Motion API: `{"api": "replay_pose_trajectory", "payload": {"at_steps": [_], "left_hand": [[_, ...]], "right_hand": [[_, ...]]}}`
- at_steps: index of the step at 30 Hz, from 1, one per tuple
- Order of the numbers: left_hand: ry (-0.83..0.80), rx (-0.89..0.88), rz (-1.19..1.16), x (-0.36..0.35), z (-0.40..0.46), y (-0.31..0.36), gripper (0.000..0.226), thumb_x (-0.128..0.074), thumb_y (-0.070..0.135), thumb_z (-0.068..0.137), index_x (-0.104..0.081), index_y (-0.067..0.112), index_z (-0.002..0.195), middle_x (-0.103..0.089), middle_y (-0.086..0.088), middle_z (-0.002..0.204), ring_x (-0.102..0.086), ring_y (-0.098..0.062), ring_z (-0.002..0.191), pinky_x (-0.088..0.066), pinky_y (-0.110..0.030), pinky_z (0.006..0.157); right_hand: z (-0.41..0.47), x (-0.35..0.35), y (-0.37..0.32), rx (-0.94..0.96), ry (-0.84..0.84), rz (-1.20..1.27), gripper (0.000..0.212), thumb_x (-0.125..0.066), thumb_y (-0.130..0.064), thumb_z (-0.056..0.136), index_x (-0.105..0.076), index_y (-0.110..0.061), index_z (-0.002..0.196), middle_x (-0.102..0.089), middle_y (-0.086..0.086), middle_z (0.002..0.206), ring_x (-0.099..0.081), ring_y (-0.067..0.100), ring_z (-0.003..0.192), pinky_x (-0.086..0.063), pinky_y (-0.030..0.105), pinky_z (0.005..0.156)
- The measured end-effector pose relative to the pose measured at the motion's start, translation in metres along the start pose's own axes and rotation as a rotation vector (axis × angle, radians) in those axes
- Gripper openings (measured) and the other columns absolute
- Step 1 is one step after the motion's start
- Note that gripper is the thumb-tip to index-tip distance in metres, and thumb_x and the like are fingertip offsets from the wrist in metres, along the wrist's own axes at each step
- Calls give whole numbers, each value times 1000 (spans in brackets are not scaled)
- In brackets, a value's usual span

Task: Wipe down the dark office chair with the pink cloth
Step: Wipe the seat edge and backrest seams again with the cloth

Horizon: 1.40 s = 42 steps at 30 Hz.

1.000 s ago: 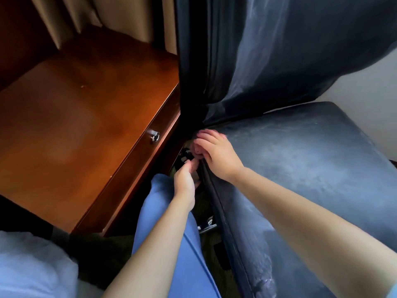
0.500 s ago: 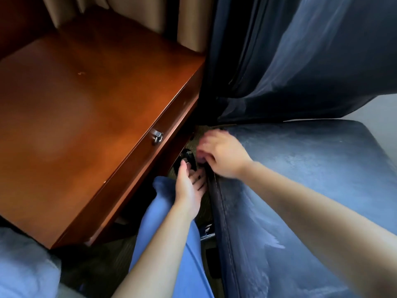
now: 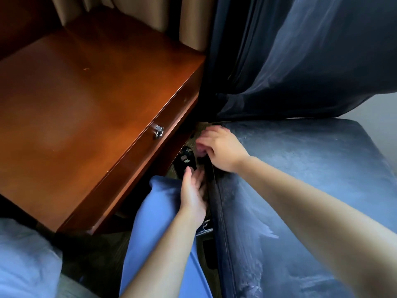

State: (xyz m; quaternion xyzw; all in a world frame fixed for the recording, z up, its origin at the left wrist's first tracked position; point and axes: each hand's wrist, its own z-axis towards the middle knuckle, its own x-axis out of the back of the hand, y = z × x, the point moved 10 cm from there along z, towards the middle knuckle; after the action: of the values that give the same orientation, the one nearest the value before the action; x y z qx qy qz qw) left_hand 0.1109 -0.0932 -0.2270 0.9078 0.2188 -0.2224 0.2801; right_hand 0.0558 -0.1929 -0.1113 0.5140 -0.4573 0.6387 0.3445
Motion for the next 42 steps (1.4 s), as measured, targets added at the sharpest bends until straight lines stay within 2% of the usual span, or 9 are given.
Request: {"api": "replay_pose_trajectory", "payload": {"at_steps": [2,6,10,16,21,26,32,38,42], "left_hand": [[-16,-26,25,-5,-3,3,49,-29,51,99,-48,22,133,-54,6,132,-54,-12,106,-38,-30,91],[-33,-41,47,-9,-5,7,55,-27,52,98,-54,17,129,-63,-2,112,-60,-14,98,-45,-27,84],[-49,-44,56,-4,1,2,59,-24,53,98,-57,14,127,-60,-13,126,-54,-23,118,-41,-30,97],[-101,-66,59,-11,-1,-1,54,-23,49,100,-51,18,133,-56,-8,133,-52,-20,122,-42,-28,95],[-180,-103,99,-21,-6,-2,61,-15,50,99,-62,14,114,-68,-7,114,-62,-16,108,-44,-24,92],[-49,-83,92,-2,2,-1,59,-27,53,98,-46,14,138,-53,-6,137,-49,-20,126,-44,-28,92],[-35,-37,167,-4,-3,1,61,-27,60,95,-37,24,144,-52,-5,139,-53,-23,123,-40,-34,99],[-1,-64,224,1,-12,-8,50,-30,55,97,-57,24,126,-63,-1,120,-57,-20,114,-41,-37,104],[14,-43,309,0,-20,-12,44,-30,56,96,-63,26,101,-70,2,90,-61,-19,98,-46,-32,88]], "right_hand": [[12,-2,10,-123,-12,19,24,-50,-8,72,-72,-13,81,-69,3,96,-53,34,110,-35,40,95],[-40,3,-18,-8,53,68,26,-43,-16,68,-68,-18,72,-67,0,90,-55,30,105,-40,45,95],[-71,-5,-34,98,5,78,34,-38,-14,72,-70,-17,85,-67,1,99,-53,29,109,-40,43,98],[-32,2,-17,-100,110,97,37,-33,-17,65,-69,-13,71,-67,2,85,-57,32,98,-42,49,91],[-85,-8,-41,58,28,81,43,-34,-15,70,-71,-14,92,-67,3,105,-54,29,111,-40,45,101],[-38,3,-11,-56,49,89,41,-27,-17,67,-66,-14,76,-65,4,88,-54,33,96,-43,46,87],[-110,10,-40,33,176,156,28,-55,-2,65,-72,-14,85,-69,0,100,-53,22,109,-37,38,103],[-73,13,-17,-41,135,111,29,-49,-3,67,-71,-18,79,-68,-1,90,-57,26,94,-49,40,75],[-91,13,-25,-73,154,209,33,-32,-16,67,-65,-19,66,-66,-4,85,-57,26,93,-45,42,85]]}}
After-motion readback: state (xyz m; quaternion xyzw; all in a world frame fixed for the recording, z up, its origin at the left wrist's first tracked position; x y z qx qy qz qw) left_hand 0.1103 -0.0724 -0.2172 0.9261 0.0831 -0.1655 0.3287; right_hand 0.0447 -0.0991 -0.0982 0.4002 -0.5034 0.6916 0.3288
